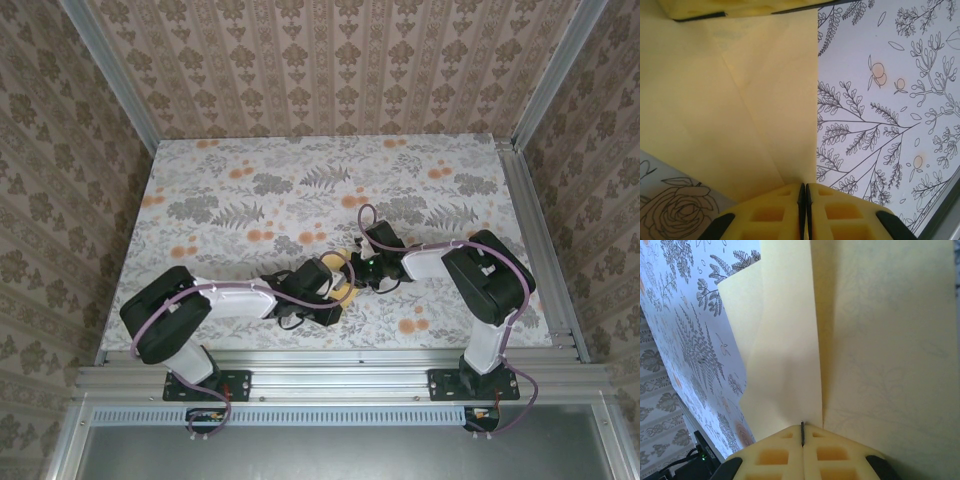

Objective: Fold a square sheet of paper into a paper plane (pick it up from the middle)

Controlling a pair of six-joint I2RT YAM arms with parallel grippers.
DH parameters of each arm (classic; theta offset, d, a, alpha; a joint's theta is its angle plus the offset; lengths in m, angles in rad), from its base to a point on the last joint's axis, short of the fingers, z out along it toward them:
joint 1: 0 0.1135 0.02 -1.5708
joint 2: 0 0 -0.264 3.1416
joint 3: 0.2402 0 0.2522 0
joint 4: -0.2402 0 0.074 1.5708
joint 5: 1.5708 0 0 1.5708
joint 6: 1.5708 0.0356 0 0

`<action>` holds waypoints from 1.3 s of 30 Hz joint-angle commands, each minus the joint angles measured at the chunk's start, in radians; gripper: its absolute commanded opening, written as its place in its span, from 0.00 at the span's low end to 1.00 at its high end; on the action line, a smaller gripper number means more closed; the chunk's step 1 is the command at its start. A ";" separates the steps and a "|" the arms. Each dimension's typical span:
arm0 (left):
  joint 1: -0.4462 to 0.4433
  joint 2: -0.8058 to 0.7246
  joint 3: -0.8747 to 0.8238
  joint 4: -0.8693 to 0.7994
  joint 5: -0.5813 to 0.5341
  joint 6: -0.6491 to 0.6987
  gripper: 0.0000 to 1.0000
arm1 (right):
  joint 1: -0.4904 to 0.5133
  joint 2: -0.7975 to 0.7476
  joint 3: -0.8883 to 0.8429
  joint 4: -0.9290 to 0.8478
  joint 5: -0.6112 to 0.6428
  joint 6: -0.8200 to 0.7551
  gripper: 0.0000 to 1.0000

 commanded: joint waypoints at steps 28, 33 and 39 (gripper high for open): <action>-0.157 -0.048 -0.137 0.028 0.033 -0.172 0.12 | -0.051 0.094 -0.083 -0.113 0.202 -0.042 0.07; -0.158 -0.052 -0.163 0.069 0.042 -0.196 0.12 | -0.051 0.100 -0.090 -0.106 0.196 -0.041 0.07; -0.154 -0.053 -0.169 0.072 0.042 -0.195 0.13 | -0.051 0.102 -0.089 -0.098 0.191 -0.041 0.07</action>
